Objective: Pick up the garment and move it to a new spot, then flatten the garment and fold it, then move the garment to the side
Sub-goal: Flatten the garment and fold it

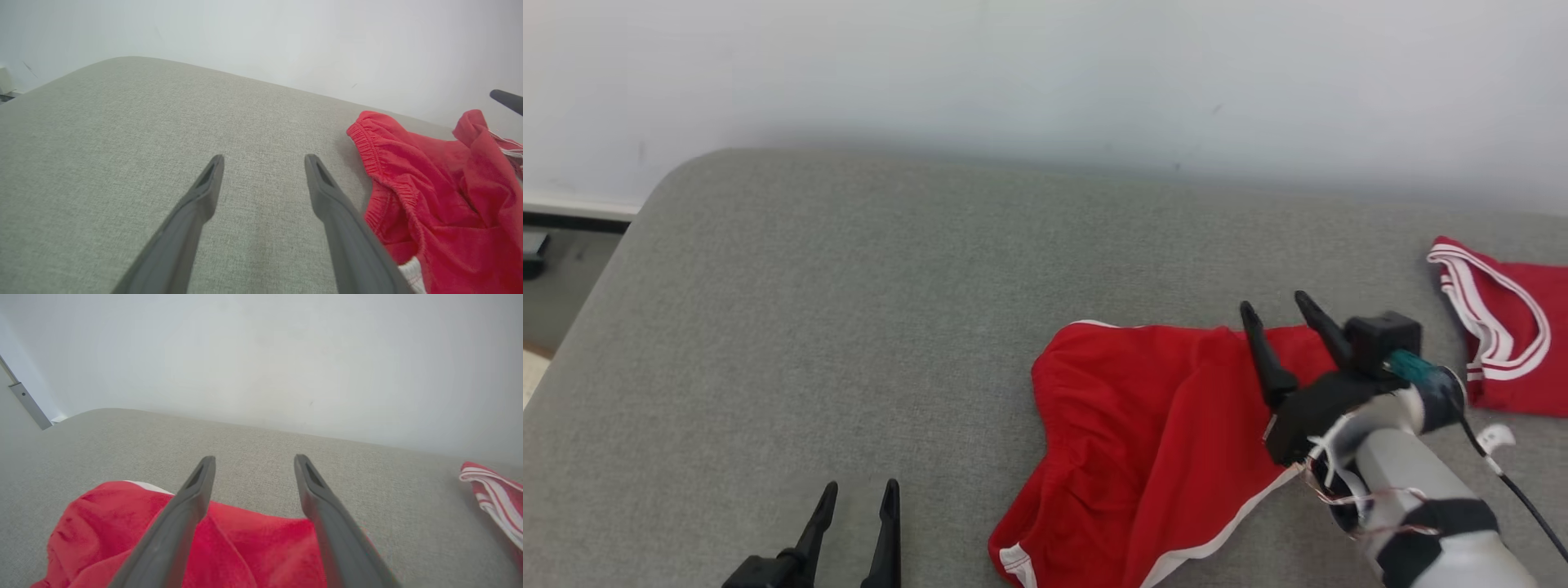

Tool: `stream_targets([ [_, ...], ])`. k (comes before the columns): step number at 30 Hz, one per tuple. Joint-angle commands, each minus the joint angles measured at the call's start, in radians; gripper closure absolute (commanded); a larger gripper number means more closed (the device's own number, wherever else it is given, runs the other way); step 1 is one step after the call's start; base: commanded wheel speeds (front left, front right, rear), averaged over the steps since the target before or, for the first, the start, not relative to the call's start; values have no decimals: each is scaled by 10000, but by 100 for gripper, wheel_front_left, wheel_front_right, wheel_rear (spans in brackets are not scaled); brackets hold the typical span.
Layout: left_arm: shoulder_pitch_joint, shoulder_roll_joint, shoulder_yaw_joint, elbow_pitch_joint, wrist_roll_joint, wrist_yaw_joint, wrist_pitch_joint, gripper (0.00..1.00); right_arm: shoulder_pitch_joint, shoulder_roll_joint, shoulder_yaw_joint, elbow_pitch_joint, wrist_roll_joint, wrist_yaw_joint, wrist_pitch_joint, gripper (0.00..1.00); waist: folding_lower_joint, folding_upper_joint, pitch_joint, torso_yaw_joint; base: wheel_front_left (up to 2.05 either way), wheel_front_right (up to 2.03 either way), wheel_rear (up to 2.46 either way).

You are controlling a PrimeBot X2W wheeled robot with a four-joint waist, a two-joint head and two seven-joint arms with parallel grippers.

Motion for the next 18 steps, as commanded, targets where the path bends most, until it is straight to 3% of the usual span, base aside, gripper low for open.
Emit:
stream_targets([
  [1,147,10,32,-54,79,13,-32,0,624,-225,-176,-684,47,-18,-34,0,-1,0,-235,-310,0,0,0],
  [11,325,10,15,-253,110,13,-32,0,3580,-683,-1388,-4350,-332,-18,-36,0,-1,0,-285,-607,0,0,0],
  [18,576,168,-752,-399,443,13,-32,0,5325,-670,-1766,-4933,-685,-18,-37,0,-1,0,-256,-677,0,0,0],
])
